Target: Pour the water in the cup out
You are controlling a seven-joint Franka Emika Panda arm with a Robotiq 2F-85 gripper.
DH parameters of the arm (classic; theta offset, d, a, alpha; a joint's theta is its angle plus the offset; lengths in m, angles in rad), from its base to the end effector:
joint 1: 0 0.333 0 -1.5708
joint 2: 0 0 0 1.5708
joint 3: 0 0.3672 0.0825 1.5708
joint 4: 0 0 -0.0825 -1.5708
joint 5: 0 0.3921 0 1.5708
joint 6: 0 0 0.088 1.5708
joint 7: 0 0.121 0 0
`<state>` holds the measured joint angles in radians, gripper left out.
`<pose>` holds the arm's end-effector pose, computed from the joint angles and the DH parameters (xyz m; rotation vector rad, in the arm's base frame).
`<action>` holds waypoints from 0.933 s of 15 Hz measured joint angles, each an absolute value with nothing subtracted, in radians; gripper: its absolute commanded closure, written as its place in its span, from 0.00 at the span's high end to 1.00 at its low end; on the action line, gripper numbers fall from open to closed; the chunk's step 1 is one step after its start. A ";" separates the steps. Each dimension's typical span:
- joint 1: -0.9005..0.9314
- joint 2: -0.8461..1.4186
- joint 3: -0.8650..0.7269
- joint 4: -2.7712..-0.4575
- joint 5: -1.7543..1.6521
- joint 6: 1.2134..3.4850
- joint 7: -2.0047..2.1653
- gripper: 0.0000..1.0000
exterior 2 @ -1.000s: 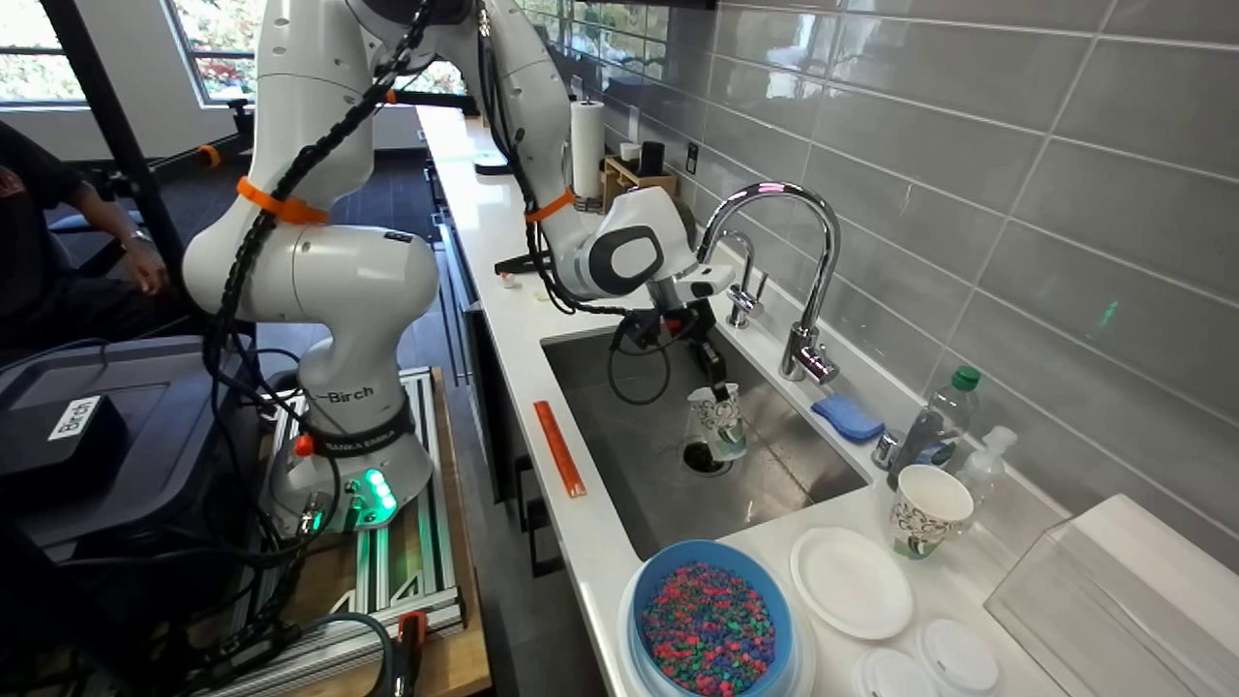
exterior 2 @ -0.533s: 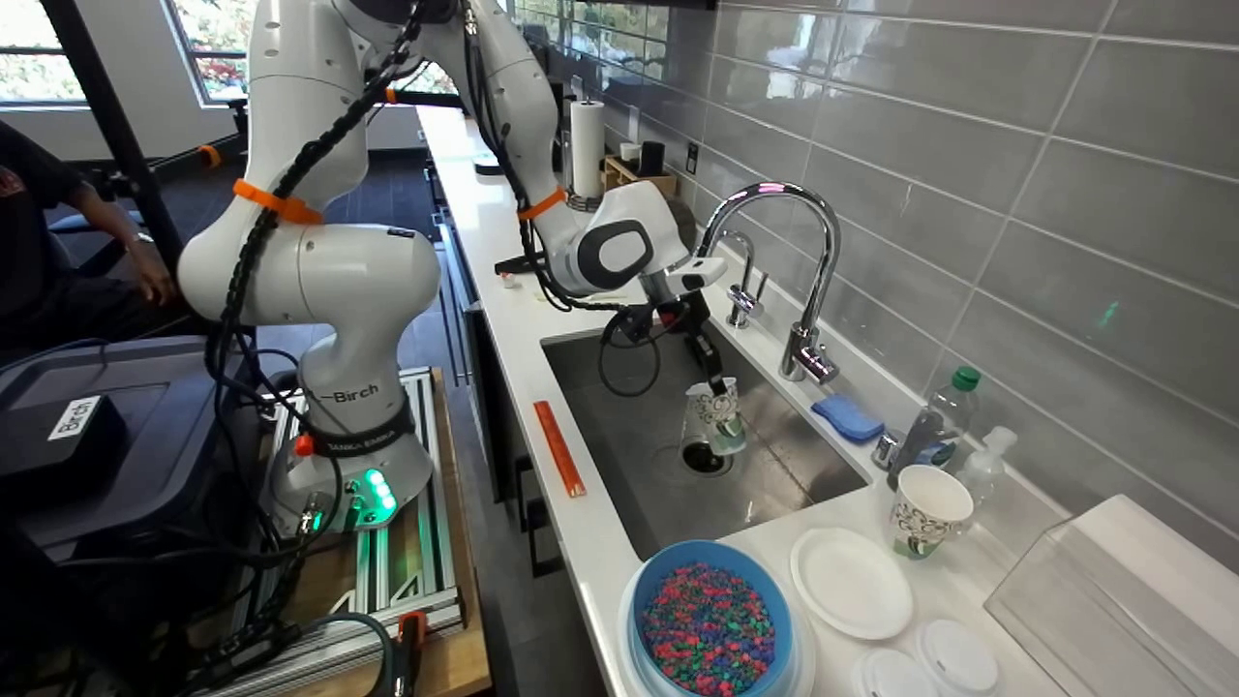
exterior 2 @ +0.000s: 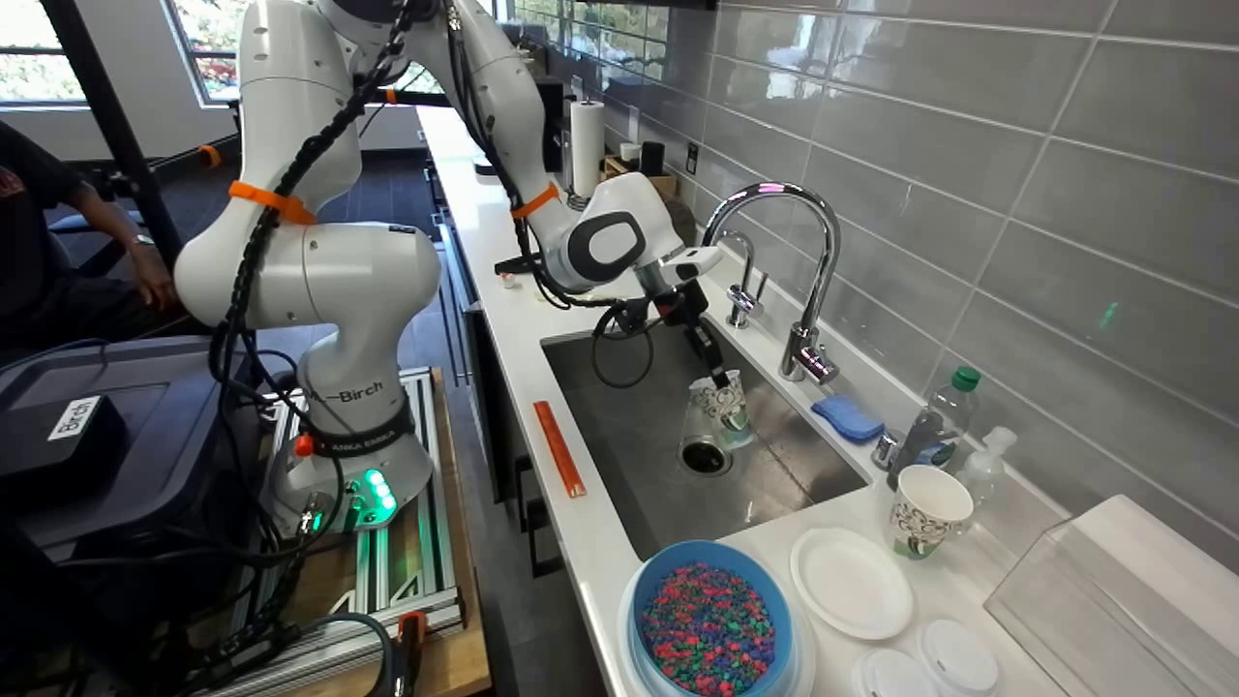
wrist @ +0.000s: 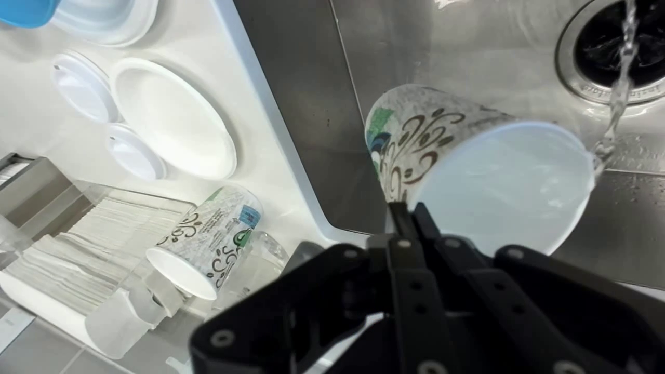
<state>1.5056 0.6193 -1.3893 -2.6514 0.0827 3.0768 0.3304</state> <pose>0.4659 0.0254 0.2762 2.5768 -0.2089 0.5962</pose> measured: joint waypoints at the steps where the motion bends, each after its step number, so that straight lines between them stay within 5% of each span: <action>1: 1.517 0.626 -1.398 -2.654 0.090 3.077 0.330 0.01; 14: 1.671 0.732 -1.512 -2.702 0.171 3.076 0.329 0.01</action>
